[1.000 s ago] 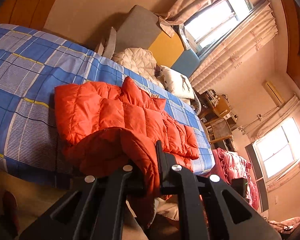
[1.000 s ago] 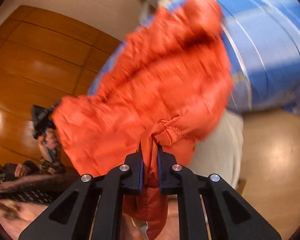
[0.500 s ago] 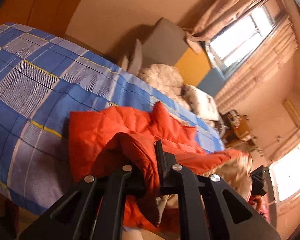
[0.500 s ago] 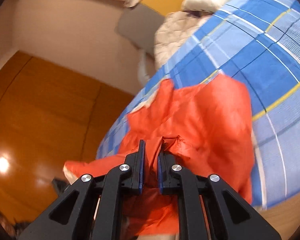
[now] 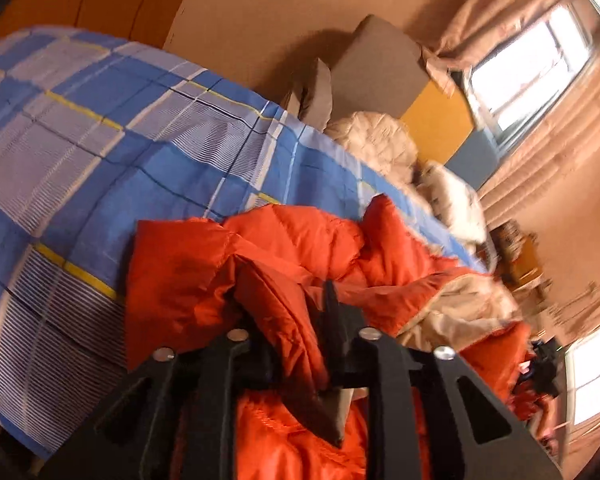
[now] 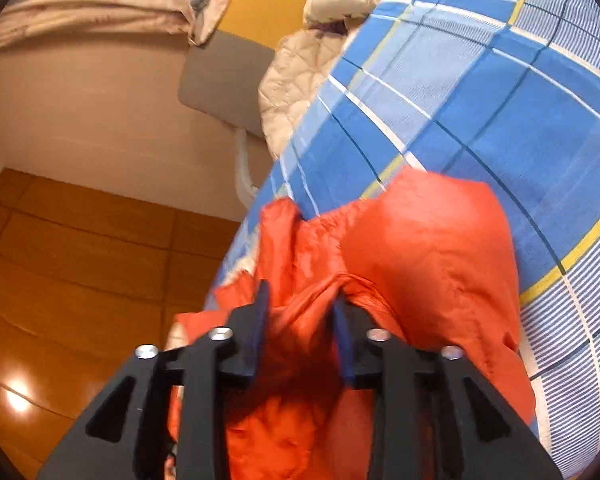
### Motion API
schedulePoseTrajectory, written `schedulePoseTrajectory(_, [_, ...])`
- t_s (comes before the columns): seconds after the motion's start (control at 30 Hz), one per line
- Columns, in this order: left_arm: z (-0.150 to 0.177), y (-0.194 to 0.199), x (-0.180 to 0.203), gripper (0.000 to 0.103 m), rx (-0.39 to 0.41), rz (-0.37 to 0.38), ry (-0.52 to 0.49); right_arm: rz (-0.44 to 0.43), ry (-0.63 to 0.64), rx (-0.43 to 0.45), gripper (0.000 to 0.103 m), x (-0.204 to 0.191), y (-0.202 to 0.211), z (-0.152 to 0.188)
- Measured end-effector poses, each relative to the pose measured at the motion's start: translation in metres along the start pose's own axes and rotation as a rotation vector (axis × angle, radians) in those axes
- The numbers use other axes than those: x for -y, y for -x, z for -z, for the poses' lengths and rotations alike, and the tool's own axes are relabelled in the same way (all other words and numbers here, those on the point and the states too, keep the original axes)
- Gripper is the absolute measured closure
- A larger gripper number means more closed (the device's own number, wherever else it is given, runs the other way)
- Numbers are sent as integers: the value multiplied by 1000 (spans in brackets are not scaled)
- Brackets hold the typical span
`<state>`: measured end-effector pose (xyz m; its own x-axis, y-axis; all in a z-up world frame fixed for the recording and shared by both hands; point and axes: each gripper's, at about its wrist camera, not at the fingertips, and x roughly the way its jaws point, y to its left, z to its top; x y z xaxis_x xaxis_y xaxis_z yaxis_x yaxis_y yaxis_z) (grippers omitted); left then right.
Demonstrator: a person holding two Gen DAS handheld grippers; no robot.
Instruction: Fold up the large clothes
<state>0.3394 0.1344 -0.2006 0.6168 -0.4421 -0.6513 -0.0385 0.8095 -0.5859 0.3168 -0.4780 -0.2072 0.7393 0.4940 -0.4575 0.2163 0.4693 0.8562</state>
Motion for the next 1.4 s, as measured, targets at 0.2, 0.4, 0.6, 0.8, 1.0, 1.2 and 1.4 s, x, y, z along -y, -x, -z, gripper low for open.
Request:
schedulePoseTrajectory(0.2, [4,32,-8,42,98,-3,31,104,243,133,41,-44,39,2])
schedulePoseTrajectory(0.4, [23,65,22,32,219,-121,-111,385,765,51,43,-108,19,63])
schedulePoseTrajectory(0.6, [63,52,95,31,105,-22,-372,517,914,-53,43,-118,-38,82])
schedulePoseTrajectory(0.8, [66,-14,127,31,-44,-89,-463,636,936,-94,74,-102,-79,77])
schedulePoseTrajectory(1.0, [56,-44,130,91,-112,-129,-417,656,886,-28,102,-95,-65,74])
schedulePoseTrajectory(1.2, [30,-26,157,95,0,-135,-444,589,825,96,102,-121,-47,46])
schedulePoseTrajectory(1.4, [17,-84,152,88,-79,-236,-465,695,799,67,102,-95,-89,33])
